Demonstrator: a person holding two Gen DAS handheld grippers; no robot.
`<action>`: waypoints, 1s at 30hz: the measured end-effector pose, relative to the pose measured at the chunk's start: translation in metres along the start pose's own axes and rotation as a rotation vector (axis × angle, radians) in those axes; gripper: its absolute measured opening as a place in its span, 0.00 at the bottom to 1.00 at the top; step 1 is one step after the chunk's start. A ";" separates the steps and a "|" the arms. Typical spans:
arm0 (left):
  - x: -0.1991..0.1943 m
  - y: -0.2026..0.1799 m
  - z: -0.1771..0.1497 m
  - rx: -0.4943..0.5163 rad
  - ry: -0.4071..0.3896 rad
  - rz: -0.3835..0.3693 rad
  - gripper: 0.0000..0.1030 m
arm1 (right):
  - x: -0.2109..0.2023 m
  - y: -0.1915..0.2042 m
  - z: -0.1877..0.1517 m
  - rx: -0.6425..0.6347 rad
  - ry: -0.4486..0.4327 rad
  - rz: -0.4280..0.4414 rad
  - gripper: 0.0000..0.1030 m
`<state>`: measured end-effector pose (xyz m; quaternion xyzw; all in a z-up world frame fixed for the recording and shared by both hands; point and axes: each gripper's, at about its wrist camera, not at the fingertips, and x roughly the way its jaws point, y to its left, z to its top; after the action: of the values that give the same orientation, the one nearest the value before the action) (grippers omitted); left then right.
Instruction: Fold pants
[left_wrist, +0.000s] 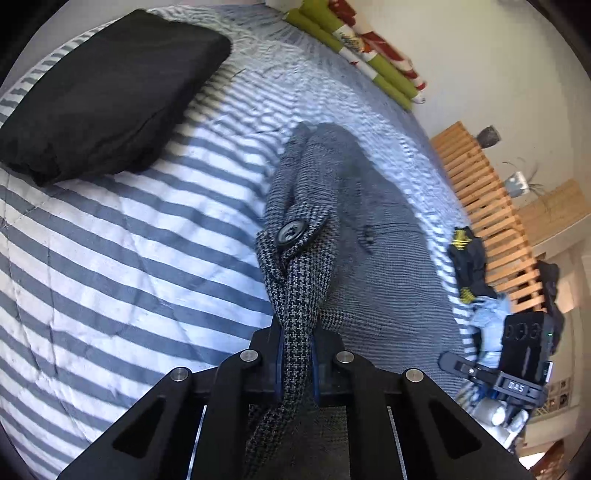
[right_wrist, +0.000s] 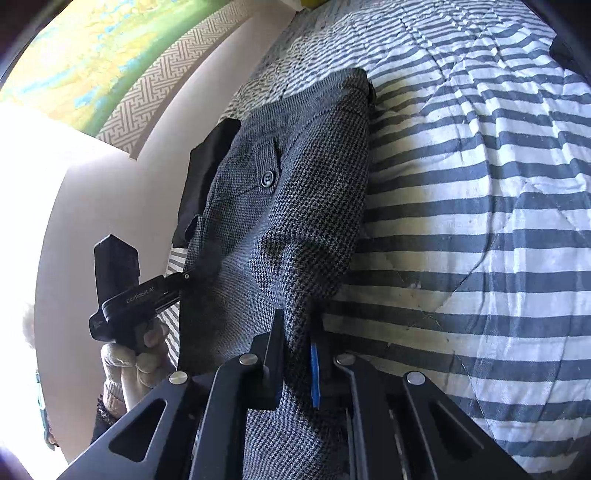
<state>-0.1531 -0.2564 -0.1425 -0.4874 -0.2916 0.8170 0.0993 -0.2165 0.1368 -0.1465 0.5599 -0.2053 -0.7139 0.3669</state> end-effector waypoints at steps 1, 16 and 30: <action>-0.009 -0.008 -0.003 0.009 -0.014 -0.016 0.09 | -0.009 0.003 -0.001 -0.006 -0.019 0.001 0.09; -0.172 -0.166 -0.117 0.128 -0.123 -0.289 0.10 | -0.232 0.082 -0.087 -0.183 -0.303 0.107 0.03; -0.005 -0.105 -0.009 -0.183 0.064 -0.228 0.13 | -0.131 -0.017 0.002 -0.067 -0.194 -0.132 0.03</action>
<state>-0.1558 -0.1702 -0.0815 -0.4840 -0.4152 0.7544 0.1559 -0.2102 0.2466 -0.0725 0.4879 -0.1784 -0.7939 0.3160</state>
